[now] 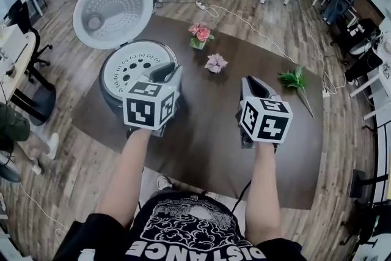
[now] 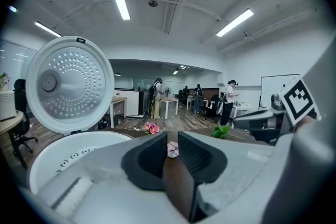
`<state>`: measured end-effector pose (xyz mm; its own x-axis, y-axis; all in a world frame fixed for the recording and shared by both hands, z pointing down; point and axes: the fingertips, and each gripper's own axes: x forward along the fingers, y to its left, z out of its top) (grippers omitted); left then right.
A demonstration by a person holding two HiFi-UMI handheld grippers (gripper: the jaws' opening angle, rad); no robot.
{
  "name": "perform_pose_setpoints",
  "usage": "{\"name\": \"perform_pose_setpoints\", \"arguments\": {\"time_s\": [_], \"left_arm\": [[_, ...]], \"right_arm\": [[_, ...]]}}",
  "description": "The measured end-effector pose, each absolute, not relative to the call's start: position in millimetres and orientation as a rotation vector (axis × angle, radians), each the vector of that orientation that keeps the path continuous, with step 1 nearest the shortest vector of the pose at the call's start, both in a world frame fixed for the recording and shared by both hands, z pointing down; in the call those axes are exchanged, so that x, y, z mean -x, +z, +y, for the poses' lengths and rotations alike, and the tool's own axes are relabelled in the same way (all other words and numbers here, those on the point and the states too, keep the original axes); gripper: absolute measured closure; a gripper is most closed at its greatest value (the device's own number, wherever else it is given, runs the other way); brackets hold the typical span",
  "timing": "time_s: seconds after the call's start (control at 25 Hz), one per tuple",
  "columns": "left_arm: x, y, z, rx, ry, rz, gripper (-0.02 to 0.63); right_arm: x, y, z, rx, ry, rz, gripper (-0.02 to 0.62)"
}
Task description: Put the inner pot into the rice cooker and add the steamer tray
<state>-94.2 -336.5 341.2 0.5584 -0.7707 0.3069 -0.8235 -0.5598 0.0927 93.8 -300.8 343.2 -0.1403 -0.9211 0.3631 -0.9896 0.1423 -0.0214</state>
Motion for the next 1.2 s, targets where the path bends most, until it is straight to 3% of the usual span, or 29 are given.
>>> {"name": "perform_pose_setpoints", "arguments": {"time_s": [0.2, 0.52, 1.2], "left_arm": [[47, 343, -330, -2.630, 0.366, -1.241, 0.555], [-5, 340, -326, -2.686, 0.375, -1.130, 0.601], [-16, 328, -314, -2.729, 0.339, -1.072, 0.601]], "right_arm": [[-135, 337, -281, -1.938, 0.368, -2.118, 0.595], [-178, 327, -260, -2.018, 0.356, -2.062, 0.597], [-186, 314, -239, -2.062, 0.305, -2.063, 0.597]]}}
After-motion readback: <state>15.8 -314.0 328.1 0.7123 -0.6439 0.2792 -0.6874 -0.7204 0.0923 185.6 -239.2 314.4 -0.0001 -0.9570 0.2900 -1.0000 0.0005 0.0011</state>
